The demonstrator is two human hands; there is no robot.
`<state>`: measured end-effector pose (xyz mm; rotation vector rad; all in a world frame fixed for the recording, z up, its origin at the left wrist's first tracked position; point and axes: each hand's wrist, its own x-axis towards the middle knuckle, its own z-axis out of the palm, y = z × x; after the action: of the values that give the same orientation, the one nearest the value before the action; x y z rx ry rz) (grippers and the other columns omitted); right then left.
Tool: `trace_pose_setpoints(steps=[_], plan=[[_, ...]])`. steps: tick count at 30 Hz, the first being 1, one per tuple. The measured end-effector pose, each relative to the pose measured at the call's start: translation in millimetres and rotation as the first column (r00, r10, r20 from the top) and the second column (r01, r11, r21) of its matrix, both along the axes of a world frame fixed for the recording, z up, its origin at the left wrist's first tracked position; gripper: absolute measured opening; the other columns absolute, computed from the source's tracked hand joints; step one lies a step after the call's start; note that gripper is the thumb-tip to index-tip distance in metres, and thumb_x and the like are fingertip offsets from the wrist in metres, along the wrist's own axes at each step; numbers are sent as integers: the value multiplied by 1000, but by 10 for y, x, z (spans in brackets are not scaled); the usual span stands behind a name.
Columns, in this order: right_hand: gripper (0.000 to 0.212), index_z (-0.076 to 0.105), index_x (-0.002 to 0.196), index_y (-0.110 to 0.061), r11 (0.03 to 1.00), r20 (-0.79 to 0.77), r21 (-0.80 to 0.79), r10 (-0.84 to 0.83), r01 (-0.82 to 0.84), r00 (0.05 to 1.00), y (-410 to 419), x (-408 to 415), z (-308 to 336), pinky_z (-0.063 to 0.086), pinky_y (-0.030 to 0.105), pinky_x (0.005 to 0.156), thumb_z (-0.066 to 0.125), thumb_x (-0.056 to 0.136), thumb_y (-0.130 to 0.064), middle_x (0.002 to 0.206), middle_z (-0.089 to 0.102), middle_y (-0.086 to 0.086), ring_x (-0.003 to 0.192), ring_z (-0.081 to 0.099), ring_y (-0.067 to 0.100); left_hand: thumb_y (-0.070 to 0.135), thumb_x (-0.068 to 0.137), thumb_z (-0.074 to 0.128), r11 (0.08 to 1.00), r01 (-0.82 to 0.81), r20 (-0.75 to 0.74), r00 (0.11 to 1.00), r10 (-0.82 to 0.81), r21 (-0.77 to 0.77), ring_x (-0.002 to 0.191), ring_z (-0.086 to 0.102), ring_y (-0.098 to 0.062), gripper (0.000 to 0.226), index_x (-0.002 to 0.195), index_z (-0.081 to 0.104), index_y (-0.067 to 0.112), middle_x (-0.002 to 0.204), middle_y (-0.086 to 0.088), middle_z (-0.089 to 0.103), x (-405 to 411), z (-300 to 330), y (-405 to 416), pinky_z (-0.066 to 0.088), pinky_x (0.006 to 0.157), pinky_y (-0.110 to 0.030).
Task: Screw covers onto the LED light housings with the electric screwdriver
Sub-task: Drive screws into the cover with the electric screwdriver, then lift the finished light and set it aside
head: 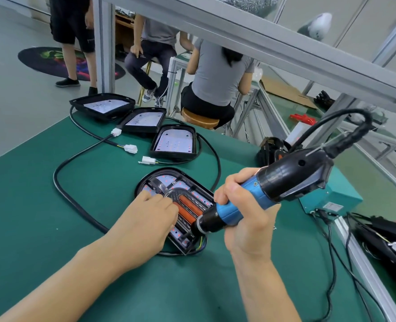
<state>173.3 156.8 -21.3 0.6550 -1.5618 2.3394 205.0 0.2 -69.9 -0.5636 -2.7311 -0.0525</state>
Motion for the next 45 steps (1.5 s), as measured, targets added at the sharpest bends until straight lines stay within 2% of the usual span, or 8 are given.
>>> trace_pose_setpoints(steps=[8,12,19,25,30,34,40,45], plan=[[17,59,71,-27,998,48,-50,-27,29,998,59,-10,20,45,26,55,64,64,-13,60,52,-4,49,47,16,19,51,88,1000,17,5,1000,-17,16,46,51,-13,34,57,54,23,55,10,49,-36,71,9,45,48,-20],[25,57,85,-20,982,113,-119,-131,145,985,178,-44,74,44,28,57,59,69,0,59,51,-2,50,46,18,12,60,84,990,4,7,1000,-5,139,52,53,-19,32,63,53,20,60,6,51,-84,126,73,49,49,-31],[14,59,80,-19,982,274,-86,-137,166,952,652,-195,292,44,24,50,68,73,-11,60,50,-1,47,50,13,13,86,48,936,-141,-14,988,153,322,62,50,-20,19,73,44,26,71,8,46,-193,169,103,37,59,-32],[27,55,77,-13,907,517,408,-326,106,791,894,-565,171,45,25,44,77,82,-28,57,54,2,43,51,14,16,88,45,654,-751,236,654,718,91,90,58,-28,9,90,54,16,95,-4,55,-296,55,-384,37,68,-33],[42,57,98,-16,647,493,754,-449,-109,745,729,-845,-179,54,32,66,72,81,-51,84,59,0,64,65,16,12,76,63,685,-728,290,655,698,-4,91,57,-31,16,90,57,9,93,-9,57,-225,-209,-319,43,70,-39],[61,47,114,-9,199,229,970,-566,-139,792,497,-1034,-389,40,33,77,59,86,-61,103,55,4,97,55,27,-17,47,74,718,-669,188,743,642,192,60,54,-42,25,60,56,-6,63,-25,52,-229,-329,-194,40,51,-43],[58,53,111,-10,-201,-29,974,-565,-104,824,287,-1196,-506,37,30,74,53,88,-63,111,63,8,105,61,29,3,78,57,680,-717,231,694,681,149,90,53,-34,11,87,63,5,92,-14,58,-308,-352,-184,36,72,-40],[55,56,104,-13,-268,-16,952,-525,-147,851,288,-1242,-484,38,30,74,47,89,-64,105,63,6,96,59,27,-11,58,70,697,-673,127,736,665,249,69,54,-37,17,68,60,-1,72,-19,55,-292,-372,-154,40,60,-40]])
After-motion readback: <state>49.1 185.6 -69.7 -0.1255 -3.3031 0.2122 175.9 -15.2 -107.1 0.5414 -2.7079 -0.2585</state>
